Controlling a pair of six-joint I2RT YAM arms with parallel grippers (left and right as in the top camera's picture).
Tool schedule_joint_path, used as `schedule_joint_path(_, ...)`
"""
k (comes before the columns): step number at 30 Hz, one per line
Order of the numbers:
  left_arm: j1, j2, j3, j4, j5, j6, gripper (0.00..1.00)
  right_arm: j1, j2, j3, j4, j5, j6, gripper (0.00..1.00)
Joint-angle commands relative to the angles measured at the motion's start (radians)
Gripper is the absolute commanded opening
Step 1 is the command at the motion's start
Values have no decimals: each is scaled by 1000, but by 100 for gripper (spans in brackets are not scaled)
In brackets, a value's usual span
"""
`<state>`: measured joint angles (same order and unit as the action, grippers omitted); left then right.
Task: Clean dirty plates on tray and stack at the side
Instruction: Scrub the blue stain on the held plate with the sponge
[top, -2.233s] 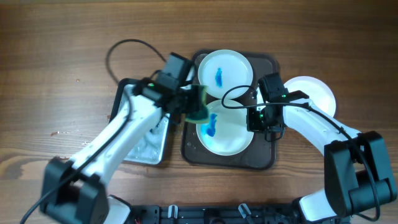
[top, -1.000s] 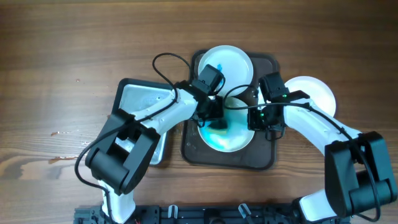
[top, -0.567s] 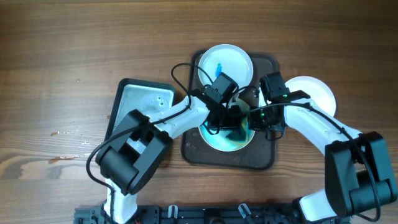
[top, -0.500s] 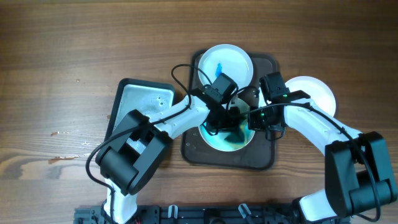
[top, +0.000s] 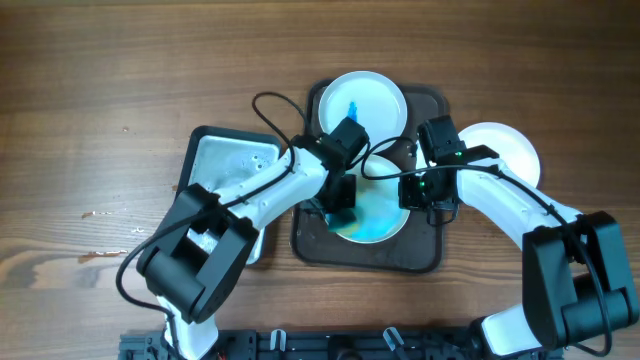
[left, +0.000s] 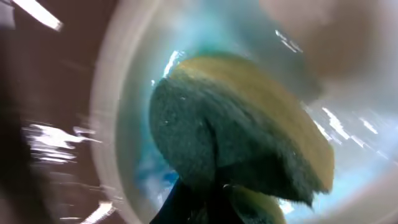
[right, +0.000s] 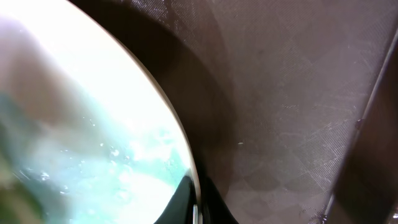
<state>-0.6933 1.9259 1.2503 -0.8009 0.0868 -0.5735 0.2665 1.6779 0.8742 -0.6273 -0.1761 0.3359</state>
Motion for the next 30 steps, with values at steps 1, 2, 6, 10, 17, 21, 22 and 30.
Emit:
schedule_joint_path(1,23,2,-26,31,-354,12,4,2,25,-17,-6,64,4,4)
schedule_joint_path(2,22,2,-26,54,-346,12,4,2,25,-17,-6,64,5,4)
schedule_joint_path(6,9,2,-26,154,-263,12,4,2,25,-17,-7,64,4,5)
schedule_joint_path(10,0,3,-26,270,-23,11,4,2,25,-17,-7,64,4,4)
schedule_joint_path(17,0,63,-26,446,354,-18,4,3,25,-17,-8,64,3,4)
schedule_joint_path(21,-11,104,-26,477,479,-18,4,3,25,-17,-8,64,3,4)
schedule_joint_path(22,-17,112,-26,475,501,-18,4,3,25,-17,-9,64,4,4)
schedule_joint_path(30,-30,116,-26,332,453,19,4,3,25,-17,-9,64,4,4)
